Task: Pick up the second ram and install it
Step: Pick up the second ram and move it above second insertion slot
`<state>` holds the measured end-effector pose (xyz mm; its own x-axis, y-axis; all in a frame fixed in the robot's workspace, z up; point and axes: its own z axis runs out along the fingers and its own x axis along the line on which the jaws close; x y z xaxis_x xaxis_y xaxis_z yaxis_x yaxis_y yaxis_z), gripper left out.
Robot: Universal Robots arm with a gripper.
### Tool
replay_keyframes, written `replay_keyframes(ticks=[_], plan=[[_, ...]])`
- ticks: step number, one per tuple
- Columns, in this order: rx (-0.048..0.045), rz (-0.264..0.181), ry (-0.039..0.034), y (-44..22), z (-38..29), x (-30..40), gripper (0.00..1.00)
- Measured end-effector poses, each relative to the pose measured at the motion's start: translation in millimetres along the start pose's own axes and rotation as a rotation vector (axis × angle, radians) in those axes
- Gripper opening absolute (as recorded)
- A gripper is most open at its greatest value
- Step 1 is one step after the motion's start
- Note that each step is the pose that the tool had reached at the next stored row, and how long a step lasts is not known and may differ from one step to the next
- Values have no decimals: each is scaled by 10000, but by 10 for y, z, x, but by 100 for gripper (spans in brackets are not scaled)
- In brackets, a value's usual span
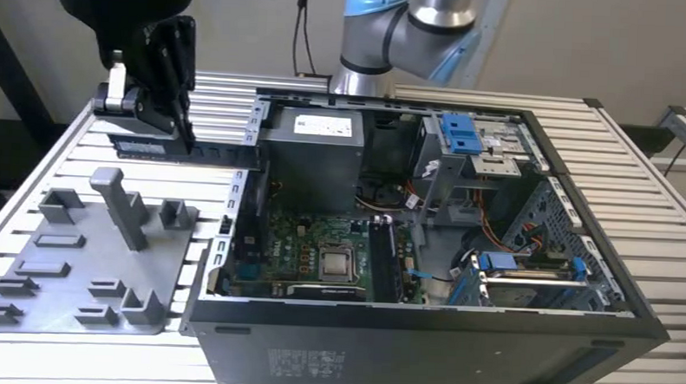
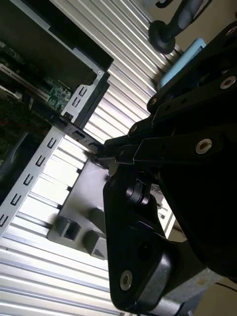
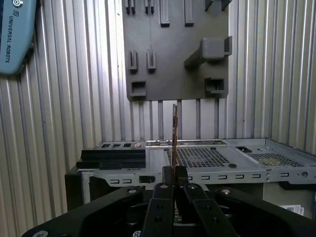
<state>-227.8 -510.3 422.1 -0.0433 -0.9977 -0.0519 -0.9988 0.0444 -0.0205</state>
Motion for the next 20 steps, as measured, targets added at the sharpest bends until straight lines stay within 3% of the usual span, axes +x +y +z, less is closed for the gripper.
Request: replay_keyframes(ticks=[20], plan=[[-5, -1, 0, -674, 16, -29, 14]])
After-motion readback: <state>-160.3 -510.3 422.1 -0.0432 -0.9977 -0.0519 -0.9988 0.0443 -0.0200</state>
